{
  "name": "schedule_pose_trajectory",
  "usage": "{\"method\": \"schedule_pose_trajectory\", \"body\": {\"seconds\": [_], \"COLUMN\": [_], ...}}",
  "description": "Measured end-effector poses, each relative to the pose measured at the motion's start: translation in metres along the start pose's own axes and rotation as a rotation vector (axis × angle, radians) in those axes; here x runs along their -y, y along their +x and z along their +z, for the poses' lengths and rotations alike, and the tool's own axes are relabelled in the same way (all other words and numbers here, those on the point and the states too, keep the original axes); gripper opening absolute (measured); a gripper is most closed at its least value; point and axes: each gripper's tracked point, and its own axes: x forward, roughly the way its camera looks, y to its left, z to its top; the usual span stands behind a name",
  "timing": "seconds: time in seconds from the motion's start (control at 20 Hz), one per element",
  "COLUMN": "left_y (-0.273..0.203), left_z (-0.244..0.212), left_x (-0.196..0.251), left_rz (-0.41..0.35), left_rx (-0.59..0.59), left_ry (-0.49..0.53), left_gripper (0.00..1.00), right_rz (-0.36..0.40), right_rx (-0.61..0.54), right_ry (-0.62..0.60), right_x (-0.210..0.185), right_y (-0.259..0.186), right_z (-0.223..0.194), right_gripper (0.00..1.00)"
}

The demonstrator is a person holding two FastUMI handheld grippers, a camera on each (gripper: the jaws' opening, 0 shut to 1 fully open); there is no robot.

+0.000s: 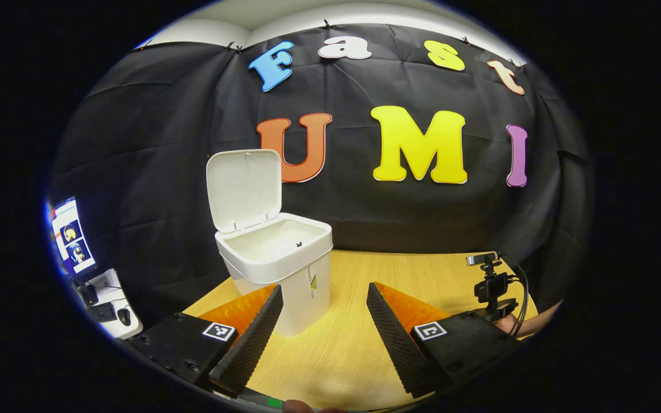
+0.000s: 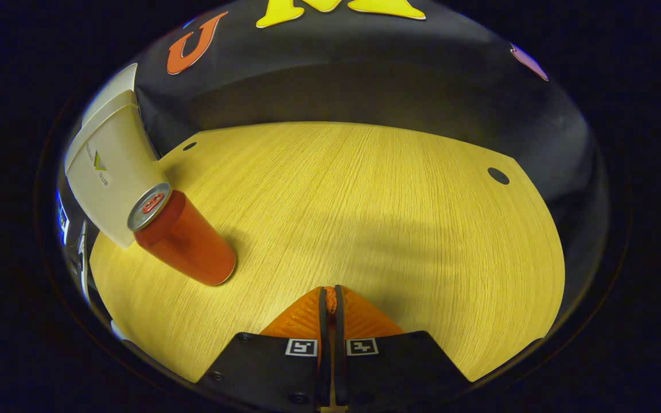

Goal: Press the lid of the desktop garbage bin to open it, pick up the crumpled paper on the desktop and throw it into the bin, then pick up the pop can on the desktop and drop it into the bin, and finally close the garbage bin lid.

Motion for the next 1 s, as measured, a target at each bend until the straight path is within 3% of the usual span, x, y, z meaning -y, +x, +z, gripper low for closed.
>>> {"method": "schedule_pose_trajectory", "body": {"seconds": [0.2,0.6,1.0], "left_y": [0.005,0.020,0.014], "left_z": [-0.003,-0.016,-0.039], "left_x": [0.006,0.003,-0.030], "left_rz": [-0.036,-0.089,-0.090], "left_rx": [0.005,0.011,-0.035], "left_ry": [-0.017,-0.046,-0.130], "left_gripper": [0.97,0.97,0.97], "right_rz": [0.047,0.189,0.347], "right_rx": [0.074,0.241,0.400], "right_ry": [-0.004,-0.035,-0.200], "right_x": [-0.015,-0.090,-0.217], "right_y": [-0.054,-0.167,-0.220], "right_z": [0.019,0.108,0.202], "right_gripper": [0.04,0.04,0.03]}}
